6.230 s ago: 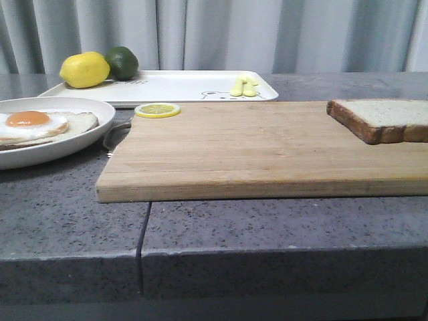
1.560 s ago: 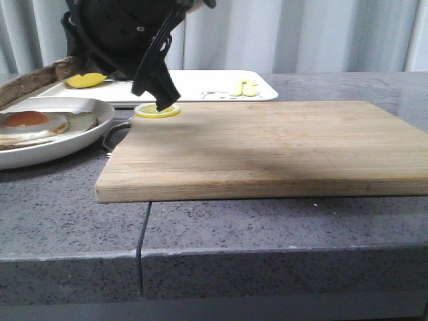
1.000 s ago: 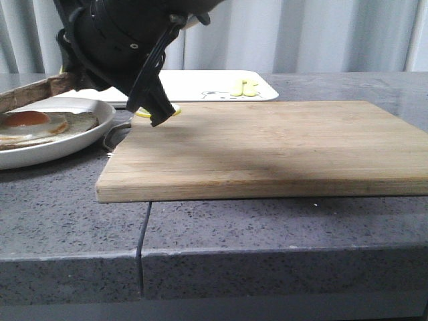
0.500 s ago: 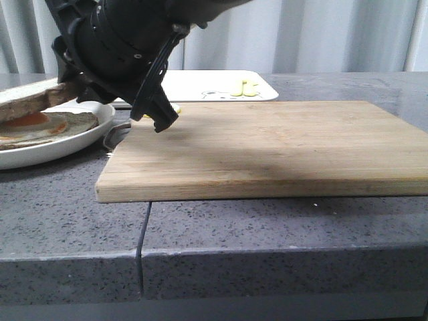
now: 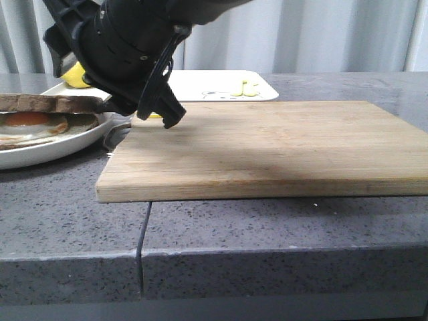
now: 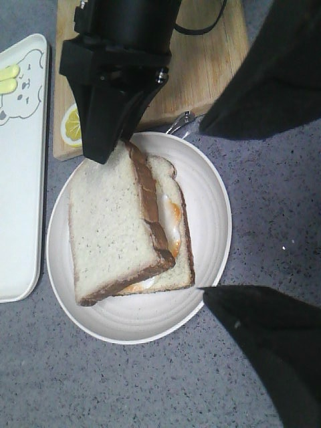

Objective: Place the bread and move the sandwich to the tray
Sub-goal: 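Lower the bread onto the egg, open the right gripper and withdraw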

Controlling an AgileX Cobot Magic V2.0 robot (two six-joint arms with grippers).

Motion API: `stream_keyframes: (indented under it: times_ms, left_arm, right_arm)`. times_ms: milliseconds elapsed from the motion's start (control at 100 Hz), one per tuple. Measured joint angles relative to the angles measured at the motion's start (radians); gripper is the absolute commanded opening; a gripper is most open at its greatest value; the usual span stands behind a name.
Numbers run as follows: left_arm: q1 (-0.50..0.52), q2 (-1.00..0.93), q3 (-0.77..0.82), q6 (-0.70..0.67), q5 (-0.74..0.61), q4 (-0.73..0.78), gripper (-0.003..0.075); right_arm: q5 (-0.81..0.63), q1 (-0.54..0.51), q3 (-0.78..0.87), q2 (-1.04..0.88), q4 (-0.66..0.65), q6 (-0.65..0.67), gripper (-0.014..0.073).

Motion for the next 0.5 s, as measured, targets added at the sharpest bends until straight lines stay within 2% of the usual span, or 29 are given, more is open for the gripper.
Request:
stream_keyframes:
  times_ms: [270, 500]
  left_arm:
    - [0.0, 0.0, 0.0, 0.0, 0.0, 0.0, 0.044]
    - [0.0, 0.0, 0.0, 0.0, 0.0, 0.0, 0.044]
  right_arm:
    - [-0.022, 0.0, 0.0, -0.022, 0.0, -0.058, 0.0428]
    - [-0.104, -0.002, 0.013, -0.1, -0.014, -0.164, 0.0428]
